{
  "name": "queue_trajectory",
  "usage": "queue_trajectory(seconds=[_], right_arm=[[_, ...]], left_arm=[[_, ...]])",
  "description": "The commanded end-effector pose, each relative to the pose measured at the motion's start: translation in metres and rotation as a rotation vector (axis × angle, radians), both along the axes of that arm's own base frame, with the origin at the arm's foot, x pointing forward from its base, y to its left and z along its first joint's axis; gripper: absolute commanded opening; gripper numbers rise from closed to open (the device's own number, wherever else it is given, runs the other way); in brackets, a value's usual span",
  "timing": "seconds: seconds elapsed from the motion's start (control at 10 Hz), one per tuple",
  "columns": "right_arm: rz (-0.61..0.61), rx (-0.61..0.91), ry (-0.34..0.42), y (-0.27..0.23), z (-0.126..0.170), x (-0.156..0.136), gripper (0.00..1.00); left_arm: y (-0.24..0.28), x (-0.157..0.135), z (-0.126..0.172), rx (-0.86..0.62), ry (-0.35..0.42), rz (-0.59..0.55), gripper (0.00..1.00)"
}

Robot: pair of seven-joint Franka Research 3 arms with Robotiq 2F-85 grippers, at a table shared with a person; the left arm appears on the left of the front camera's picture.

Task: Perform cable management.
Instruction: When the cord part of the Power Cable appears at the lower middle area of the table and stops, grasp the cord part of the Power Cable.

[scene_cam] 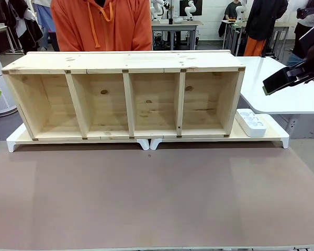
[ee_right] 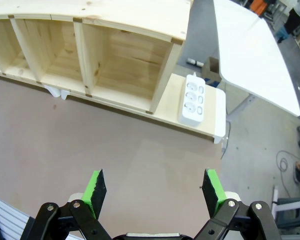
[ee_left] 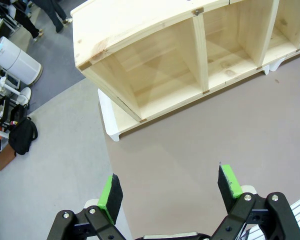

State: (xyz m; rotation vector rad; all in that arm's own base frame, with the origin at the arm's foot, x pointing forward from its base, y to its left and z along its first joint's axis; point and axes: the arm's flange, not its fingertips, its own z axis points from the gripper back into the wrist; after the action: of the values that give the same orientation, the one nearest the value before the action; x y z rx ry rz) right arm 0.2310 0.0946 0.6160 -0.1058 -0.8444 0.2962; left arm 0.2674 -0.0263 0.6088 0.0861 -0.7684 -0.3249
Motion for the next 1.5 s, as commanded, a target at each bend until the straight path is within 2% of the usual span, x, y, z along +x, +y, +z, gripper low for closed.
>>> queue_trajectory(seconds=[0.0, 1.4], right_arm=[[-0.003, -0.001, -0.002, -0.0008, 0.0005, 0.0002, 1.0], [-0.003, -0.001, -0.002, -0.0008, 0.0005, 0.0002, 1.0]], left_arm=[[-0.0006, -0.0002, 0.0005, 0.004, -0.002, 0.0, 1.0], [-0.0006, -0.0002, 0.0005, 0.004, -0.002, 0.0, 1.0]])
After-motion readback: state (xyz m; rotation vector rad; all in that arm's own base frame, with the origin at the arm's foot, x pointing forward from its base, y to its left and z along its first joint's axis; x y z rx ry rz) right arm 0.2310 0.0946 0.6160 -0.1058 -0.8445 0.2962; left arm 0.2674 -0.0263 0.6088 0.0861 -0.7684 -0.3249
